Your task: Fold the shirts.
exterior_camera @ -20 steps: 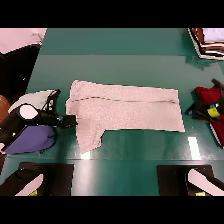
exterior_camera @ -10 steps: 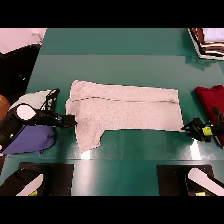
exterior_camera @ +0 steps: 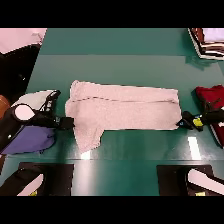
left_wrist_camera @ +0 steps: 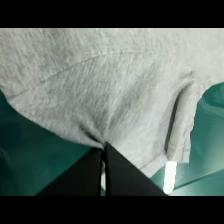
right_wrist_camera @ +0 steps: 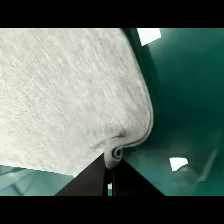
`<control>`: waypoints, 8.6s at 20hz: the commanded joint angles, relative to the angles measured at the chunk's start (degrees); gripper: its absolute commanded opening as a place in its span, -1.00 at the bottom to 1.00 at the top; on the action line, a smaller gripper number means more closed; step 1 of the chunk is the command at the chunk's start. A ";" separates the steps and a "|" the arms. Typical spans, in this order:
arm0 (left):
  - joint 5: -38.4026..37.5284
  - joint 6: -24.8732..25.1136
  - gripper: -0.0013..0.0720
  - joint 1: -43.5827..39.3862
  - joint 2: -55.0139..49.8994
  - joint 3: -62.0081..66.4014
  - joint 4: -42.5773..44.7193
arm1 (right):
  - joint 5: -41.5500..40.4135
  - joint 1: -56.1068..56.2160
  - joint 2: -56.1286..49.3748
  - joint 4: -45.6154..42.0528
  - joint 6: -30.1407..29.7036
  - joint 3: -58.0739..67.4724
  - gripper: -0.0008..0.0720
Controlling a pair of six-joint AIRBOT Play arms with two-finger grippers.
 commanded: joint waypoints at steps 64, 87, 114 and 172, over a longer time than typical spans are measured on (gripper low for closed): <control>13.33 -0.11 -0.91 -22.82 -48.17 45.44 -8.24 | 11.89 27.15 -5.40 15.10 0.79 51.98 -0.93; 2.86 0.39 -0.91 12.66 -15.96 46.38 10.51 | -1.92 72.39 -39.95 20.13 -1.79 75.08 0.51; -3.04 1.88 -0.91 12.59 -16.00 46.31 8.68 | 0.46 50.16 -41.42 26.95 -2.43 48.11 -0.61; 8.76 0.35 -0.91 -12.87 -16.00 46.31 7.87 | 13.05 -48.70 2.73 5.25 4.15 33.07 0.37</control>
